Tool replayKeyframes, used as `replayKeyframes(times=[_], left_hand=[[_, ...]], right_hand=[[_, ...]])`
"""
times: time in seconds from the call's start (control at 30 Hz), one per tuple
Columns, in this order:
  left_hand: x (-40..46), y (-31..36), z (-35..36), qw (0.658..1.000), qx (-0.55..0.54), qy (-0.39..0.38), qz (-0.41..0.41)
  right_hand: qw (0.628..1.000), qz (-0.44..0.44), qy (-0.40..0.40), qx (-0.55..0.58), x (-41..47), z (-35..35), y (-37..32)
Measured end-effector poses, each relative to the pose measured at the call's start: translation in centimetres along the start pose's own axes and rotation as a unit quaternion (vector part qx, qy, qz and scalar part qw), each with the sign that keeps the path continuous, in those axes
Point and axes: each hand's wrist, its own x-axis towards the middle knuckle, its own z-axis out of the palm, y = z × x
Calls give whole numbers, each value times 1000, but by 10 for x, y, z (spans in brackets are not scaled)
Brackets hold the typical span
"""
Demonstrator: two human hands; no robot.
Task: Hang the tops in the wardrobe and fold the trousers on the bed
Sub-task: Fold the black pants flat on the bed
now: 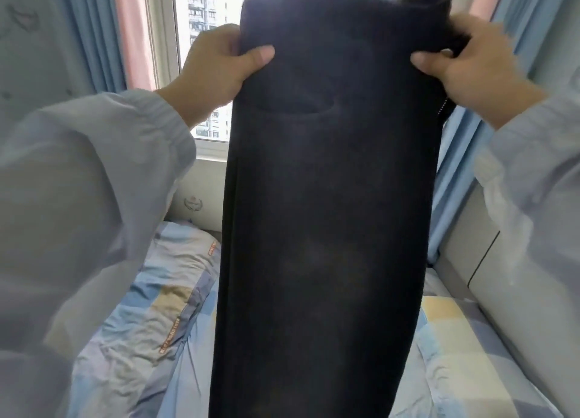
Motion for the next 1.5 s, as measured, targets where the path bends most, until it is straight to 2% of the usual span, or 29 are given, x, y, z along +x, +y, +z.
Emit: replayKeyframes(times=[0.1, 0.17, 0.27, 0.33, 0.4, 0.47, 0.53, 0.57, 0.63, 0.7, 0.77, 0.8, 0.87, 0.93, 1.0, 1.03, 1.1, 1.17, 1.23, 1.37, 1.43, 1.5], left_hand=[[-2, -86, 35, 992, -24, -62, -106], [-2, -151, 64, 976, -40, -100, -189], [3, -247, 119, 949, 9, -146, -278], [9, -306, 161, 930, 17, -138, -341], [14, -363, 200, 911, -33, -118, -393], [-1, -419, 234, 895, -52, -122, -426], [-52, -477, 261, 900, -29, -128, -416], [-91, -508, 270, 897, -14, -140, -420], [-191, -568, 286, 868, 0, -156, -471], [-300, -612, 290, 822, 11, -172, -543], [-406, -634, 285, 766, 42, -202, -608], [-455, -639, 281, 743, 56, -207, -634], [-535, -638, 274, 692, 76, -221, -683], [-601, -632, 272, 625, 75, -269, -729], [-647, -624, 273, 590, 50, -293, -751], [-664, -619, 274, 589, 46, -289, -754], [-684, -607, 278, 607, 56, -287, -739], [-698, -590, 283, 618, 50, -306, -722], [-714, -575, 284, 632, 41, -313, -708], [-749, -538, 273, 647, 54, -283, -706], [-767, -514, 264, 666, 73, -250, -699], [-781, -491, 257, 683, 94, -220, -690]], right_hand=[[995, 54, -83, -35, -5, 62, 61], [981, 62, -135, -126, -13, 107, 102], [966, 112, -166, -161, -19, 185, 169], [964, 183, -144, -126, -16, 242, 216], [953, 272, -125, -52, -22, 297, 264], [939, 299, -160, -64, -55, 348, 319], [920, 296, -228, -119, -126, 390, 371], [896, 311, -280, -145, -173, 408, 393], [819, 366, -400, -191, -292, 439, 430], [739, 422, -485, -202, -413, 462, 442], [680, 462, -540, -180, -509, 479, 441], [653, 489, -556, -158, -546, 484, 436], [629, 520, -567, -112, -600, 492, 421], [591, 558, -574, -100, -649, 496, 415], [552, 591, -581, -92, -683, 494, 408], [556, 598, -570, -95, -698, 490, 408], [570, 624, -522, -116, -714, 481, 402], [591, 661, -449, -111, -732, 470, 397], [573, 713, -395, -83, -751, 460, 391], [554, 687, -469, -26, -789, 438, 368], [548, 671, -499, -14, -806, 423, 354], [561, 679, -474, -13, -822, 405, 340]])
